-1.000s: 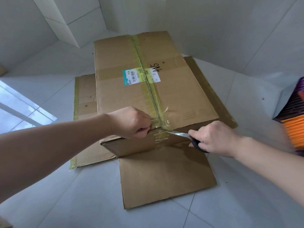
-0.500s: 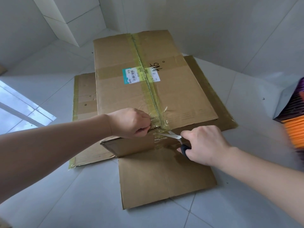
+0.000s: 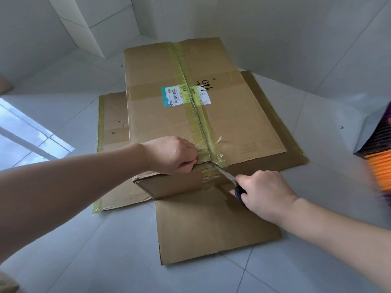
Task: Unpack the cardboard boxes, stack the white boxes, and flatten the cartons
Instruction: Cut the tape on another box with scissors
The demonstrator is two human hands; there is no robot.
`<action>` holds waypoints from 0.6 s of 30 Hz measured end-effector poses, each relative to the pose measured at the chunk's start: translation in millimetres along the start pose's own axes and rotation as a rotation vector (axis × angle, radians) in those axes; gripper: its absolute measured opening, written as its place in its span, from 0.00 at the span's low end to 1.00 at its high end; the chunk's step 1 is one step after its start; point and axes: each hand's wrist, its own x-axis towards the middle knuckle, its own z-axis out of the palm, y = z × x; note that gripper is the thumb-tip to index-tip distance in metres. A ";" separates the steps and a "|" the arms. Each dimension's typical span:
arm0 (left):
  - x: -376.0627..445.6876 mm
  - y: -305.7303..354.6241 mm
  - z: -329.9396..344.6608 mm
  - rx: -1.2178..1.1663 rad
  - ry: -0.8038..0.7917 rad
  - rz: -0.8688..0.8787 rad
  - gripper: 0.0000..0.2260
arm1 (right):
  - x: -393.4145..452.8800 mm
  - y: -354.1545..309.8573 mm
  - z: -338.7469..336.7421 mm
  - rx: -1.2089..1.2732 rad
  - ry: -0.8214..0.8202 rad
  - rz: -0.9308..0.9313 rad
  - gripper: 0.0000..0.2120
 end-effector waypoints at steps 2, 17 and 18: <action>0.7 0.9 -0.3 0.001 0.006 0.004 0.12 | -0.5 2.1 -2.8 -0.004 -0.011 0.005 0.11; 2.2 2.1 -2.9 0.006 -0.019 -0.014 0.11 | -7.1 -2.3 -0.3 -0.099 0.085 -0.169 0.16; 2.0 2.1 -3.5 0.005 -0.021 -0.015 0.11 | -9.3 -3.0 -0.2 -0.111 0.079 -0.183 0.18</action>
